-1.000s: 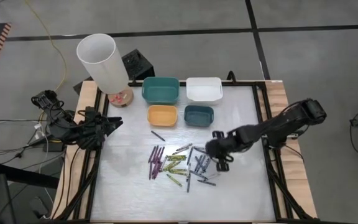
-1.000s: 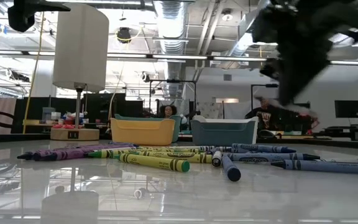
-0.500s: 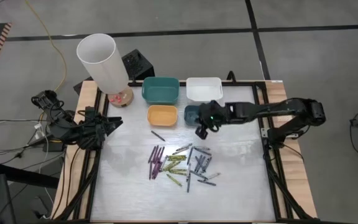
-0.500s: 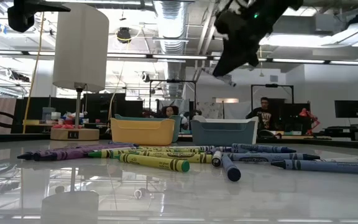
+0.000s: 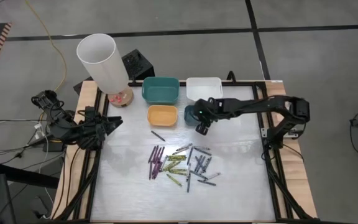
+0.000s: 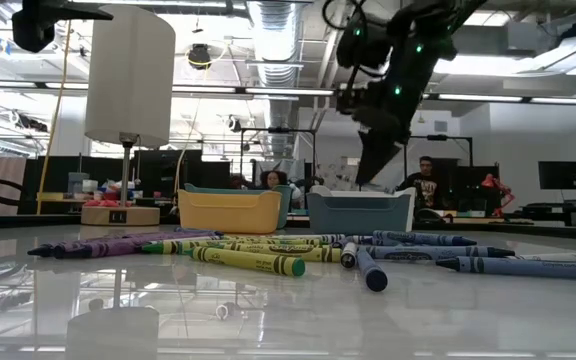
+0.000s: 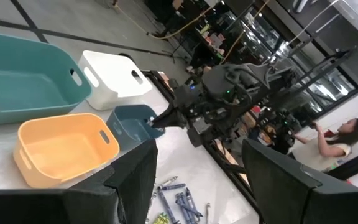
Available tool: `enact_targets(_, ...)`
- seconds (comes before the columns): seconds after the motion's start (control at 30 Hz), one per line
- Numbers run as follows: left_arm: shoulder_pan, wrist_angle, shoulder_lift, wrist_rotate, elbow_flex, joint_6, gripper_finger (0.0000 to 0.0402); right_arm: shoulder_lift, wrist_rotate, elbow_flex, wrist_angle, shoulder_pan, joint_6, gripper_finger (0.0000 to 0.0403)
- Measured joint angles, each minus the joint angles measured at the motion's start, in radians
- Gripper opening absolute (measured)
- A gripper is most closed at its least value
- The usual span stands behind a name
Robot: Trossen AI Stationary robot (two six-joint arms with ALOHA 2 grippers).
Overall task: Sort crayons
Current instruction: Put the black crayon into the blue bin
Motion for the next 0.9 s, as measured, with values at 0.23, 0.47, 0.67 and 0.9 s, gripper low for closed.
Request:
enact_targets(0.23,0.000,-0.015,0.000,-0.031,0.000,-0.018,0.0226,0.037,-0.048,0.000,0.013,-0.031,-0.198,0.0001)
enact_targets(0.47,0.000,-0.032,0.000,-0.037,0.000,-0.026,0.0226,0.074,-0.094,0.000,0.007,-0.070,-0.270,0.0001)
enact_targets(0.67,0.000,-0.063,0.000,-0.050,0.000,-0.071,0.0226,0.109,-0.111,0.000,0.008,-0.084,-0.275,0.0001)
enact_targets(0.9,0.000,-0.063,0.000,-0.055,0.000,-0.074,0.0226,0.121,-0.116,0.000,0.014,-0.071,-0.337,0.0013)
